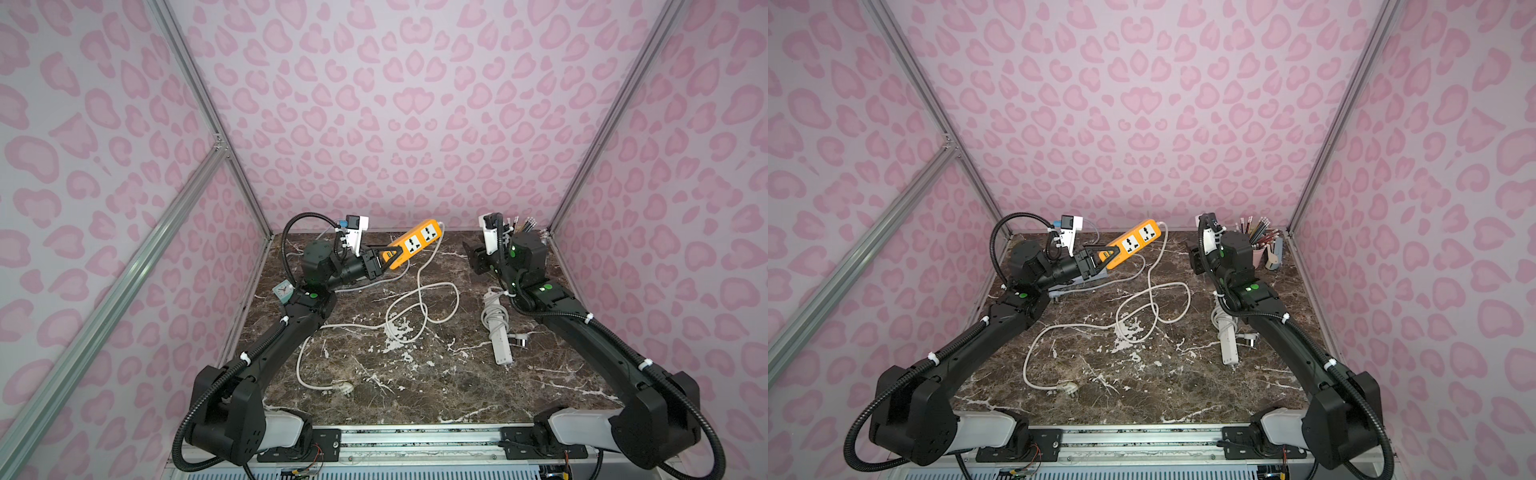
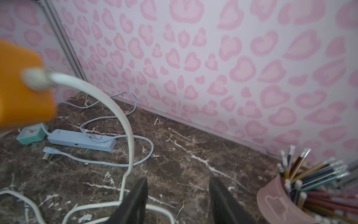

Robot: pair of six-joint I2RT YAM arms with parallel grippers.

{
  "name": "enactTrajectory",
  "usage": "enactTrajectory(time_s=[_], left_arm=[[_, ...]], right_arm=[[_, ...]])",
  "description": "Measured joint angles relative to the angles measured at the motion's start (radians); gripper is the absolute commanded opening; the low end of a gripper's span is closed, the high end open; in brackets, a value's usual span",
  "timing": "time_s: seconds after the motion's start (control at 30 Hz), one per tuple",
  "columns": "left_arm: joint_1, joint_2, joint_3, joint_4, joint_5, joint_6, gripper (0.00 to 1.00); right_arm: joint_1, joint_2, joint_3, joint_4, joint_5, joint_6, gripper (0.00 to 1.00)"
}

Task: Wrap the cord around the power strip
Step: Pick up the power strip from the center of the board, then wrap the power cord around the power strip.

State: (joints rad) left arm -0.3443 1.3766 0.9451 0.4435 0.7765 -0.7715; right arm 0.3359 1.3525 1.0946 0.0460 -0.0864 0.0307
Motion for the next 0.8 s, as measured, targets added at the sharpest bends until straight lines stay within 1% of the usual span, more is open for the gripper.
enactTrajectory(time_s=[0.1,0.17,0.23,0.33,0.4,0.57,0.6,0.63,0.73,0.8], left_arm=[[-0.041,-0.011,0.025,0.071,-0.034,-0.053,0.03],[-0.062,-0.025,0.039,0.103,-0.052,-0.078,0.03],[-0.073,-0.039,0.049,0.135,-0.07,-0.1,0.03],[-0.093,-0.056,0.056,0.175,-0.101,-0.126,0.03],[-0.108,-0.06,0.057,0.197,-0.11,-0.143,0.03],[-0.142,-0.061,0.057,0.227,-0.127,-0.18,0.03],[-0.147,-0.061,0.057,0.235,-0.13,-0.19,0.03],[-0.15,-0.061,0.057,0.243,-0.131,-0.198,0.03],[-0.152,-0.082,0.047,0.249,-0.156,-0.212,0.03],[-0.149,-0.108,0.031,0.25,-0.187,-0.216,0.03]], right_arm=[[0.003,0.035,-0.052,0.001,-0.053,0.122,0.67],[0.002,0.035,-0.115,0.041,-0.077,0.178,0.69],[0.008,0.035,-0.177,0.118,-0.101,0.225,0.71],[0.043,0.035,-0.222,0.236,-0.108,0.261,0.72],[0.074,0.04,-0.239,0.332,-0.103,0.261,0.72],[0.135,0.123,-0.231,0.541,-0.06,0.26,0.72],[0.143,0.151,-0.214,0.563,-0.047,0.259,0.7],[0.151,0.179,-0.195,0.578,-0.028,0.256,0.65],[0.163,0.236,-0.173,0.644,0.025,0.238,0.4],[0.177,0.254,-0.18,0.669,0.068,0.219,0.28]])
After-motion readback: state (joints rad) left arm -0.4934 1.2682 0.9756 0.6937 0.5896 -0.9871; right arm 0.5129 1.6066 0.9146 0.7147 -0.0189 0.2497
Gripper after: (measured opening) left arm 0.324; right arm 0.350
